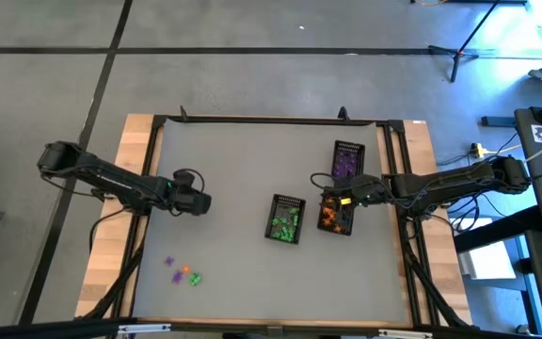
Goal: Sort Halloween decoration
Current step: Put the purple spider toy into the top bin
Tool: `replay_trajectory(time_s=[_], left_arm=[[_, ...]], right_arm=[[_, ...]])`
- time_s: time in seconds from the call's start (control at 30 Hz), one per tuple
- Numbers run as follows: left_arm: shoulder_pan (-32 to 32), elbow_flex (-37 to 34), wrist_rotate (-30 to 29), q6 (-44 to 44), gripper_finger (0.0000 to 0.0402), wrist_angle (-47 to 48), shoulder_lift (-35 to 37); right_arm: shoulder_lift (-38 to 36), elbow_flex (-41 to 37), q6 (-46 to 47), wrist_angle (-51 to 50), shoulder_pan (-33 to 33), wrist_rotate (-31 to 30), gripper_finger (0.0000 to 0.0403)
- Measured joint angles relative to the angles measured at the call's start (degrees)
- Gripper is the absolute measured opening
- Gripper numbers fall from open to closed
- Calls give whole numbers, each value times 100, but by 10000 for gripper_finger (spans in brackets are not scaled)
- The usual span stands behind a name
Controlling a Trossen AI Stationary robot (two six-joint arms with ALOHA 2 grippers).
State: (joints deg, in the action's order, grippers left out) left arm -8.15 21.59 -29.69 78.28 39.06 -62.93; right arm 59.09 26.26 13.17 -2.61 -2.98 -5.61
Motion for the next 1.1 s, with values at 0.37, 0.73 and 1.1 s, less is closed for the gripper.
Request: replay_trajectory(time_s=[0.37,0.73,1.1], left_arm=[[410,-251,78,203,115,-40,-1],[489,-268,96,214,35,-23,-5],[364,93,-230,-464,2,-297,-16]], right_arm=[[2,0,3,2,0,-282,145],[2,0,3,4,0,-281,145],[4,-1,4,7,0,-280,145]])
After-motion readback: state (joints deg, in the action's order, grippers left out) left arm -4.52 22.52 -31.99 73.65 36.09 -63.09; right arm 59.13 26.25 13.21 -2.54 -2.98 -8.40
